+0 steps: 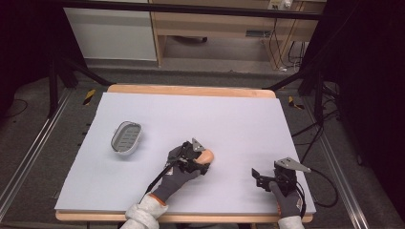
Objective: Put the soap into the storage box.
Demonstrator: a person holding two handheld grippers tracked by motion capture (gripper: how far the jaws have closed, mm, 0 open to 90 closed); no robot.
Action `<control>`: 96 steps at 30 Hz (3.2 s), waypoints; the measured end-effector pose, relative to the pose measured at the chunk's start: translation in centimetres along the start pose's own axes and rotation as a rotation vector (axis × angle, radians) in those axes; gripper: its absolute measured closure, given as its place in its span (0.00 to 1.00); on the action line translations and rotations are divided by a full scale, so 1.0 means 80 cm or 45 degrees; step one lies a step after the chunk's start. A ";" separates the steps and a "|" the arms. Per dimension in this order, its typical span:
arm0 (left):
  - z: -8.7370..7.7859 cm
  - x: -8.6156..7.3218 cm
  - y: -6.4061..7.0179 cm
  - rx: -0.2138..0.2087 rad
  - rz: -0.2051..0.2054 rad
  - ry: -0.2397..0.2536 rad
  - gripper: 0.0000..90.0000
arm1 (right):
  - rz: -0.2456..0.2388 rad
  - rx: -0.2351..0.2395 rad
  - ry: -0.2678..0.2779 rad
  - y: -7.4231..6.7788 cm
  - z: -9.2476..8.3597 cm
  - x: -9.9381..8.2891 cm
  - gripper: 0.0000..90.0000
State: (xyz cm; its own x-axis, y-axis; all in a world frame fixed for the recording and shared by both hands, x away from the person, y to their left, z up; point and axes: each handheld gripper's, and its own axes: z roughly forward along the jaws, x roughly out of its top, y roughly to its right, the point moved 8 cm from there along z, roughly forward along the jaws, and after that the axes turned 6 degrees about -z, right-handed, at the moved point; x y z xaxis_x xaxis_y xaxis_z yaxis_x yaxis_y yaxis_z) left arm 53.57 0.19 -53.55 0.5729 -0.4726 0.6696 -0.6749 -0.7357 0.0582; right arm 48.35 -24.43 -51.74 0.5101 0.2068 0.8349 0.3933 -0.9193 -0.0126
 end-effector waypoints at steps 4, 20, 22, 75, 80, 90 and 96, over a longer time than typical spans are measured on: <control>0.000 0.000 0.000 0.008 0.001 0.004 0.34 | 0.001 0.001 -0.001 0.000 0.000 0.000 0.05; -0.031 0.005 -0.004 -0.006 -0.006 0.051 0.34 | 0.004 0.000 0.002 0.000 0.000 0.000 0.05; -0.036 0.005 -0.005 -0.007 -0.014 0.063 0.35 | 0.005 0.000 0.003 0.000 0.000 0.000 0.05; -0.149 -0.027 -0.083 0.074 -0.149 0.211 0.35 | 0.000 -0.017 -0.002 0.002 0.000 -0.001 0.05; -0.158 -0.027 -0.093 0.087 -0.173 0.227 0.35 | -0.006 -0.024 0.000 0.002 0.001 -0.001 0.05; -0.175 -0.025 -0.114 0.118 -0.223 0.266 0.34 | 0.002 -0.027 0.004 0.002 0.001 -0.001 0.05; -0.185 -0.025 -0.130 0.144 -0.252 0.290 0.35 | 0.008 -0.027 0.002 0.002 0.001 -0.001 0.05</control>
State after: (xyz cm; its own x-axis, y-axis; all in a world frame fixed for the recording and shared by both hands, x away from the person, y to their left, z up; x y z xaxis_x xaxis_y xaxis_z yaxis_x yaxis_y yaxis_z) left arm 52.56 15.94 -44.50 0.5604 -0.2034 0.8029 -0.4975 -0.8576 0.1300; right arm 48.43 -24.55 -51.84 0.5116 0.2002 0.8356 0.3739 -0.9275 -0.0067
